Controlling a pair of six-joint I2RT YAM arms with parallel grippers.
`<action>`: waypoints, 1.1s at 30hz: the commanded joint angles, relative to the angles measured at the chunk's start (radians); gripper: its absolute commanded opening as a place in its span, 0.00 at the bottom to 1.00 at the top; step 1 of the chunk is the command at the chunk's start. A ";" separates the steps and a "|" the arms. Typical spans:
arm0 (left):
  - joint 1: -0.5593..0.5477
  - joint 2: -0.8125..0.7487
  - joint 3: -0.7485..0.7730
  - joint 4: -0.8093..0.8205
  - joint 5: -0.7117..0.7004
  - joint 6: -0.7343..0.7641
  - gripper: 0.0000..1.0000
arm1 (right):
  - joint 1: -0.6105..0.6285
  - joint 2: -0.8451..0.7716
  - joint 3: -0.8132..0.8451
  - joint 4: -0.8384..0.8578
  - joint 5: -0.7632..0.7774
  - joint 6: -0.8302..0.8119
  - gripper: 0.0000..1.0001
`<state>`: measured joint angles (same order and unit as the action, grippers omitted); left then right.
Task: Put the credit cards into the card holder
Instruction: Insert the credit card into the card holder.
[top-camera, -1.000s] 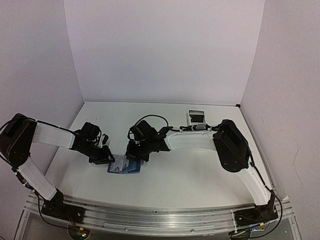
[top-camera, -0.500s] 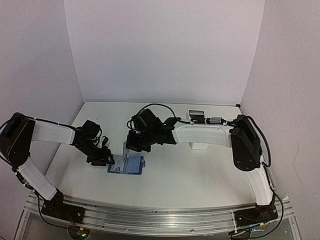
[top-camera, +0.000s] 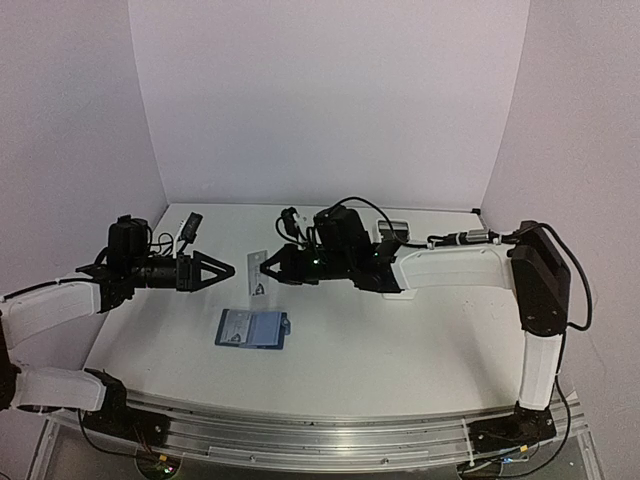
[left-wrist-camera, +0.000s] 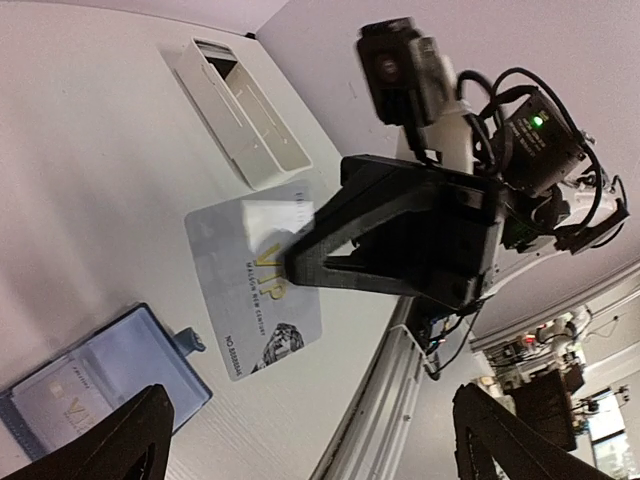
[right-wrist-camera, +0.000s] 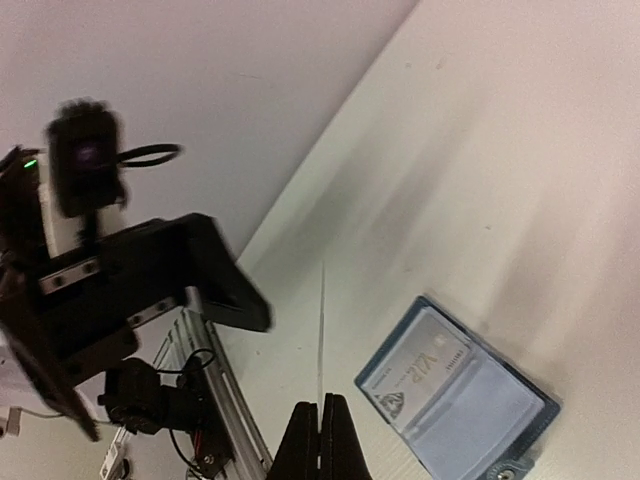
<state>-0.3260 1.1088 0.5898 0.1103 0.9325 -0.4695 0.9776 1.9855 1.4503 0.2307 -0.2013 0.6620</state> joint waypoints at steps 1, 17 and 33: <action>0.004 0.064 -0.005 0.168 0.143 -0.092 0.95 | 0.023 -0.039 -0.030 0.302 -0.128 -0.051 0.00; 0.003 0.074 0.046 0.256 0.230 -0.176 0.44 | 0.031 0.020 -0.018 0.361 -0.151 -0.003 0.00; 0.003 0.181 0.086 -0.256 -0.158 -0.061 0.00 | 0.031 0.076 -0.015 -0.007 0.123 0.090 0.32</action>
<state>-0.3248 1.2180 0.6426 0.1333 1.0269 -0.6199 1.0043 2.0266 1.4200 0.4702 -0.2611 0.7060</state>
